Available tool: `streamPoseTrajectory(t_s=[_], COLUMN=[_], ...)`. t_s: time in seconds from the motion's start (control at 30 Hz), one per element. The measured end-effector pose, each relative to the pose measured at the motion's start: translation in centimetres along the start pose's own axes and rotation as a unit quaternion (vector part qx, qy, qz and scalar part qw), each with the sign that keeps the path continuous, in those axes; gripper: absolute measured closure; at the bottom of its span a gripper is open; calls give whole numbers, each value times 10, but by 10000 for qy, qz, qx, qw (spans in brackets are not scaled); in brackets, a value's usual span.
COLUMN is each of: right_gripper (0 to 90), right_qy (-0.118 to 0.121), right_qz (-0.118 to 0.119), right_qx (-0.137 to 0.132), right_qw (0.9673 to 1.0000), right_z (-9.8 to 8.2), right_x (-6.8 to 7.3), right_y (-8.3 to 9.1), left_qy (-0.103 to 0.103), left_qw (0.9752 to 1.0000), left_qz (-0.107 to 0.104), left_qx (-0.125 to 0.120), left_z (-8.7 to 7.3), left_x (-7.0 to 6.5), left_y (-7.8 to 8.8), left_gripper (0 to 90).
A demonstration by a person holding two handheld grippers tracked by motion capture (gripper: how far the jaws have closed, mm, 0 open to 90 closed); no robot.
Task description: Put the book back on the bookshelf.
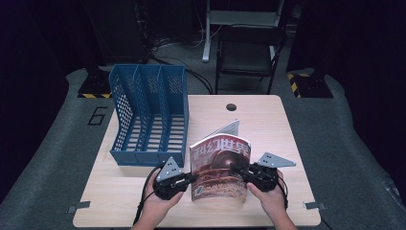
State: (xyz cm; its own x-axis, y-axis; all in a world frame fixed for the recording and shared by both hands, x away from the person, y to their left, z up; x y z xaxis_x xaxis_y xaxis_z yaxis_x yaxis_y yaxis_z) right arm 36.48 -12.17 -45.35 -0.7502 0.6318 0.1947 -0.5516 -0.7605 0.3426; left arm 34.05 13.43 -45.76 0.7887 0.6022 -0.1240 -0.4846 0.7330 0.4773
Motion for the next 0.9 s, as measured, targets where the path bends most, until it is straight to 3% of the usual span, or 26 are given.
streamPoseTrajectory(t_s=[0.27, 0.47, 0.53, 0.6, 0.73, 0.9], right_gripper=[715, 690, 689, 708, 839, 851], right_qy=[-281, -221, -301, -380, -299, -167], right_qz=[157, 186, 198, 226, 293, 184], right_qx=[421, 843, 1001, 1065, 1111, 1071], right_qw=[9986, 9960, 9943, 9933, 9929, 9939], right_z=[-16, -26, -29, -31, -29, -27], right_x=[-6, -10, -13, -13, -9, -7], right_y=[-2, -2, -3, -3, -3, -6], left_qy=[-27, -63, -38, -55, -81, -121], left_qw=[10000, 10000, 10000, 10000, 10000, 9999], left_qz=[15, -25, -60, -11, -18, -68], left_qx=[-29, 26, 47, 9, 20, 70], left_z=[-1, -1, -1, -1, 0, 0], left_x=[-2, -4, -5, -5, -5, -6], left_y=[1, 2, 3, 2, 2, 4], left_gripper=[840, 840, 840, 840, 840, 838])
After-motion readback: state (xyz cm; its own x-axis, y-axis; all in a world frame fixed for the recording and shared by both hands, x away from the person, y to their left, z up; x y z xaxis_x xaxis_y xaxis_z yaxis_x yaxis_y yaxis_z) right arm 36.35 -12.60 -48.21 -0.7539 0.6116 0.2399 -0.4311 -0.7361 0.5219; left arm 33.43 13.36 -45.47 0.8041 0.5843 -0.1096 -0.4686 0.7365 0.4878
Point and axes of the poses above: each handheld gripper's, and its own axes: y roughly backward along the jaws, z roughly out of its top, x roughly to its left, the point moved 4 cm from there along -y, roughly forward along the jaws, and after that the axes turned 1 degree about y, right-handed, at the moved point
